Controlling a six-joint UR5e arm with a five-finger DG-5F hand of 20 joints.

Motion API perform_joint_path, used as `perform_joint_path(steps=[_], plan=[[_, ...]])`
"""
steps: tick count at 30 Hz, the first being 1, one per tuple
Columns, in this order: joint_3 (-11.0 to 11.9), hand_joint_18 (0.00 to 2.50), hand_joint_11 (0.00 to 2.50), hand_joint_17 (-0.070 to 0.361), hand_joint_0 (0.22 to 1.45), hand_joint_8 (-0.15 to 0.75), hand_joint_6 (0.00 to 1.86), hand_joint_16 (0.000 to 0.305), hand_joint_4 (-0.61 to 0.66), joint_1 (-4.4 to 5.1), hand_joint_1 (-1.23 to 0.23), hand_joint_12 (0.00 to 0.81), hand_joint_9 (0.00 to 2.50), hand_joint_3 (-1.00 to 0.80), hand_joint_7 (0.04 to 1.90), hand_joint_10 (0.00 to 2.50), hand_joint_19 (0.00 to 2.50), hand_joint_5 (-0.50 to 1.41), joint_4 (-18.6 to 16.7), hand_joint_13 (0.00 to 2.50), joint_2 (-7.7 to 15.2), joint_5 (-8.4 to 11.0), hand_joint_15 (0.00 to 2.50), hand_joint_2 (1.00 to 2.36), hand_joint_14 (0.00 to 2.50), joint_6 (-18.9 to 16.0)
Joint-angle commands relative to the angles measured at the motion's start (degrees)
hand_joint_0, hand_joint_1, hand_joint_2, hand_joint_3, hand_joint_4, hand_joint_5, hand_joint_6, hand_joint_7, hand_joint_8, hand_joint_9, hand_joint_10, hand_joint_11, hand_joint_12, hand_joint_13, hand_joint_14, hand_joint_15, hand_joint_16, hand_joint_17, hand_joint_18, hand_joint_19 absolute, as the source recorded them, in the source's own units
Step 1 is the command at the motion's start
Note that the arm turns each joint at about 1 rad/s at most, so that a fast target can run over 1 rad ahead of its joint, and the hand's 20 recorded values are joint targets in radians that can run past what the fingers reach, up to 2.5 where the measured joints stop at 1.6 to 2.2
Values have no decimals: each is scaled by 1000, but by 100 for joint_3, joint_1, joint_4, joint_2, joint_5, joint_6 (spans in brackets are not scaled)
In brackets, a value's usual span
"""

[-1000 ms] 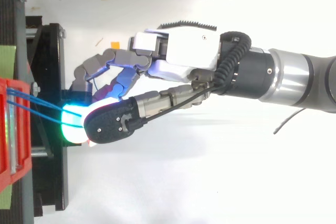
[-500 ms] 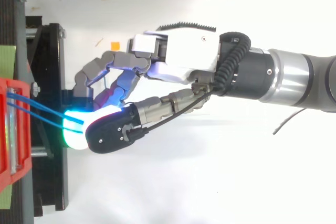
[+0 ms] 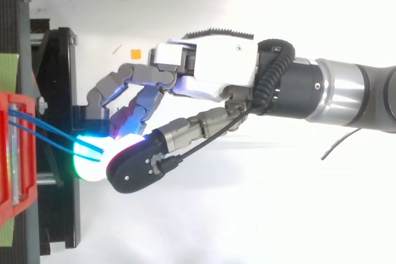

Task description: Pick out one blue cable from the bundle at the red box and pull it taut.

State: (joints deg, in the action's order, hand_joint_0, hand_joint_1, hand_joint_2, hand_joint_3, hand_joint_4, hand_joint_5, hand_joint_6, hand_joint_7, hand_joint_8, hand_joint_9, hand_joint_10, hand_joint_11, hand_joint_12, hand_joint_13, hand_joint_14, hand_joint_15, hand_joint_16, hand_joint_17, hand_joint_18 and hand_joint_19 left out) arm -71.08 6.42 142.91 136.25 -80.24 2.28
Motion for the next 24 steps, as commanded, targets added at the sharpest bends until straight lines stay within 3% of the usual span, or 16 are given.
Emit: perform_joint_path(steps=[1,9,24], plan=[[7,806,491,127,572,345,861,56,172,8,-549,405,1119,-476,807,19,637,-103,0,813,-2,-1,346,1002,13,0],[7,804,483,125,605,338,854,55,152,17,-550,403,1123,-414,804,17,644,-102,9,815,7,-1,343,1008,13,0],[16,878,494,132,619,358,891,59,130,26,-727,420,1194,-138,857,20,615,-80,18,862,-2,-1,337,1017,13,-17]])
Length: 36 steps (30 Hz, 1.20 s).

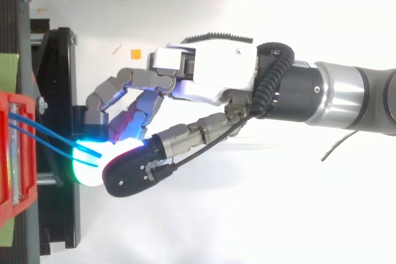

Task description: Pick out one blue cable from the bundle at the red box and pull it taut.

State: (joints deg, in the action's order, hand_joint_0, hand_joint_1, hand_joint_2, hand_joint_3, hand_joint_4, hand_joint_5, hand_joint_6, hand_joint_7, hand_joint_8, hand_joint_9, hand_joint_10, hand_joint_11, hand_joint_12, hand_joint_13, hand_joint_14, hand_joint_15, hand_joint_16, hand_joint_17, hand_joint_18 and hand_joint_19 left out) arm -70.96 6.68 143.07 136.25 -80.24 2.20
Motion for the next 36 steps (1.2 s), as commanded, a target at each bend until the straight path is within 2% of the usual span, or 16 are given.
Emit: perform_joint_path(steps=[1,12,18,21,24,27,28,36], plan=[[-6,877,509,131,622,356,893,58,125,0,-733,419,1197,-140,856,19,606,-79,1,865,-2,0,346,1017,13,-9],[29,899,508,130,630,345,895,58,92,-8,-761,413,1220,-113,876,19,613,-73,80,888,-2,-79,356,1019,13,-27],[117,901,520,130,631,345,892,58,76,-26,-757,413,1223,-117,890,19,620,-72,238,894,-2,-237,356,1018,13,-115],[205,902,522,129,630,345,891,57,87,-44,-762,413,1227,-107,898,19,623,-72,555,895,-46,-431,356,1019,13,-132],[205,902,513,129,634,346,892,57,89,-52,-767,413,1229,-109,903,21,621,-73,748,895,-108,-475,359,1018,14,-106],[205,899,517,128,636,343,893,57,88,-52,-767,411,1224,-116,898,19,623,-73,1065,895,-205,-483,354,1018,14,-80],[205,900,524,128,635,342,893,57,90,-61,-768,411,1229,-112,896,19,624,-73,1284,894,-257,-483,360,1018,15,-27],[205,902,523,127,636,343,895,57,104,-70,-770,411,1221,-111,901,21,633,-75,1486,898,-363,-483,368,1019,14,26]])
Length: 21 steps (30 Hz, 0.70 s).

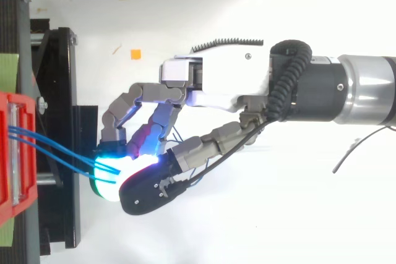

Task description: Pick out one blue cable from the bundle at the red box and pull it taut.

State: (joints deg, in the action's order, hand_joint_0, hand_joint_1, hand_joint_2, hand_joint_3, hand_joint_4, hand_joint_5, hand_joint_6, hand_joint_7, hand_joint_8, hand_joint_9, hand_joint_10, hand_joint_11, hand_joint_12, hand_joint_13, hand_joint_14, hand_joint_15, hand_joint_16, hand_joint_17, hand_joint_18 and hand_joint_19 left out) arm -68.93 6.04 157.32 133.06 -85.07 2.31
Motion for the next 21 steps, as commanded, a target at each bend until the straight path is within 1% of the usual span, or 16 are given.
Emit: perform_joint_path(steps=[1,6,7,8,11,14,21], plan=[[-6,900,522,128,638,341,896,57,106,3,-776,409,1221,-106,899,19,625,-75,115,893,-43,-1,367,1019,14,24],[-6,899,515,128,642,345,899,57,109,11,-783,408,1214,-104,898,19,626,-74,361,888,-202,17,375,1018,14,147],[-6,898,521,128,642,345,899,57,108,11,-784,411,1211,-103,896,21,625,-74,361,887,-202,17,366,1018,14,147],[2,887,522,127,643,344,900,56,113,29,-785,408,1208,-106,898,19,627,-75,492,885,-246,26,363,1019,14,191],[2,885,526,127,645,344,903,56,106,47,-788,408,1203,-108,882,19,638,-77,668,884,-307,34,366,1018,14,287],[2,887,539,127,647,346,905,56,108,47,-793,408,1202,-114,875,21,638,-79,730,883,-307,34,369,1018,14,296],[-6,887,544,126,650,350,908,56,100,55,-808,405,1196,-126,862,22,641,-85,739,879,-307,34,367,1018,14,296]])
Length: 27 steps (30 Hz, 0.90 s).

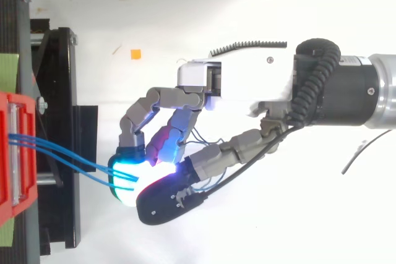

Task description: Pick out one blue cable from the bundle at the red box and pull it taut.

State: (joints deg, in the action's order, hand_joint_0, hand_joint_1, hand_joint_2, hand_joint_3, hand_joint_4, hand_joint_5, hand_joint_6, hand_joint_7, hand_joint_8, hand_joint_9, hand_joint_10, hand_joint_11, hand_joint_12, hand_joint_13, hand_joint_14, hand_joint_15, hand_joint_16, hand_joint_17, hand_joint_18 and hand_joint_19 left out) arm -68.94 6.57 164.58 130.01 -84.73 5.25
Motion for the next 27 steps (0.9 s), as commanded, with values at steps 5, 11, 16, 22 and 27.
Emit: perform_joint_path(steps=[5,11,16,22,27], plan=[[4,882,548,124,653,347,911,55,92,2,-820,402,1193,-135,866,20,646,-89,4,875,7,0,376,1019,15,11],[-5,880,571,123,654,348,915,55,91,2,-824,401,1193,-146,837,21,647,-92,4,877,-2,0,373,1019,15,28],[-5,875,572,122,659,339,916,54,94,2,-821,397,1187,-185,838,21,651,-94,-5,873,7,0,378,1018,15,28],[-5,873,576,120,675,339,917,53,77,-6,-846,392,1189,-224,841,21,646,-95,12,869,7,9,383,1019,15,28],[-5,874,577,119,688,338,918,53,66,-6,-853,395,1190,-257,841,21,654,-96,12,877,7,9,376,1018,16,37]])
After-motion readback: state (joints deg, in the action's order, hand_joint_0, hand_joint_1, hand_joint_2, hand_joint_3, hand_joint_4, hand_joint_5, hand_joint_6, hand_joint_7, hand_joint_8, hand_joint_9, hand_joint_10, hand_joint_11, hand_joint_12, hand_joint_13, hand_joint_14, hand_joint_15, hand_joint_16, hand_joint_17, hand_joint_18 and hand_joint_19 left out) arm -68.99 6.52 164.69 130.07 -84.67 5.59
